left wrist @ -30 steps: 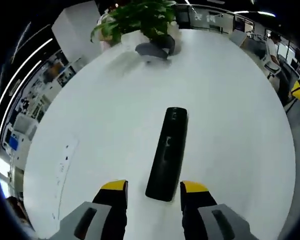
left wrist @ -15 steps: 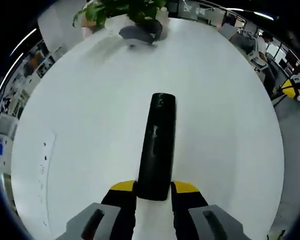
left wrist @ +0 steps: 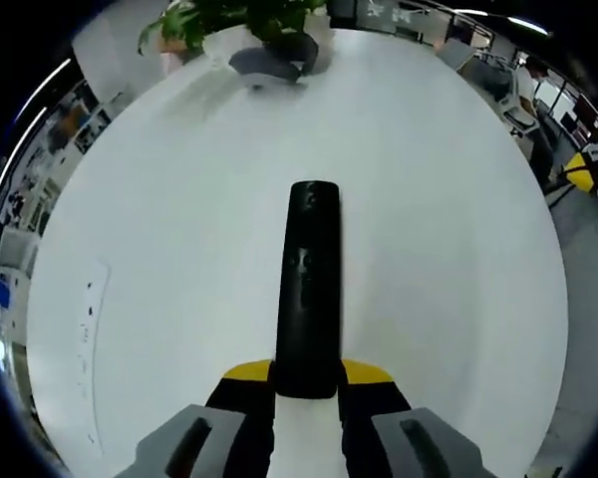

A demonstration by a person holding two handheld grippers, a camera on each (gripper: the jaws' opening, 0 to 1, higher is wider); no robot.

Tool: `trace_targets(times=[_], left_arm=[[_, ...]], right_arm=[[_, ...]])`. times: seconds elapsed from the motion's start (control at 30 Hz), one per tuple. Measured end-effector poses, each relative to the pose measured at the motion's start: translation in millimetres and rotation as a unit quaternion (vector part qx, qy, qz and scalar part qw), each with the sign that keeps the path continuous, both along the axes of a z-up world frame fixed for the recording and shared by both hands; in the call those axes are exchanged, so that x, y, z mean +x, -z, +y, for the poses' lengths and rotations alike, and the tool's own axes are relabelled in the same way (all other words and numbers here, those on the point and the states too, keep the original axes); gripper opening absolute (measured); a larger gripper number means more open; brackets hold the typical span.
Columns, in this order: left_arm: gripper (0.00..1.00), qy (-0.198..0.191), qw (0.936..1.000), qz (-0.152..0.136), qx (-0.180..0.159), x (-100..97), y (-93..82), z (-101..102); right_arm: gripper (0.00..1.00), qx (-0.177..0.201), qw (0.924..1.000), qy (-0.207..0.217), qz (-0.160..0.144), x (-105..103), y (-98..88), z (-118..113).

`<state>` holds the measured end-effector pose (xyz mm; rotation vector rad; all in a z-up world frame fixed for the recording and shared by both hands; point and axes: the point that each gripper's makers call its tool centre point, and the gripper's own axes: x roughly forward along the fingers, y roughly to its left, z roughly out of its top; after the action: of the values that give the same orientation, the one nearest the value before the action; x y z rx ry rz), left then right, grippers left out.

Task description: Press the specified remote control buttons in sequence, fully releasing each button before pressing the next.

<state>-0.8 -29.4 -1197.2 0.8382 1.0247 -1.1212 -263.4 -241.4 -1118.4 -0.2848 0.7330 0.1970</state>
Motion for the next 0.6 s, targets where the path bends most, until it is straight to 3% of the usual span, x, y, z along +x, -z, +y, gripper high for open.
trace_targets(times=[0.6], left_arm=[[0.23, 0.009, 0.9991, 0.008, 0.042, -30.0, 2.8, -2]], right_arm=[[0.00, 0.049, 0.9986, -0.002, 0.019, -3, 1.4, 12]])
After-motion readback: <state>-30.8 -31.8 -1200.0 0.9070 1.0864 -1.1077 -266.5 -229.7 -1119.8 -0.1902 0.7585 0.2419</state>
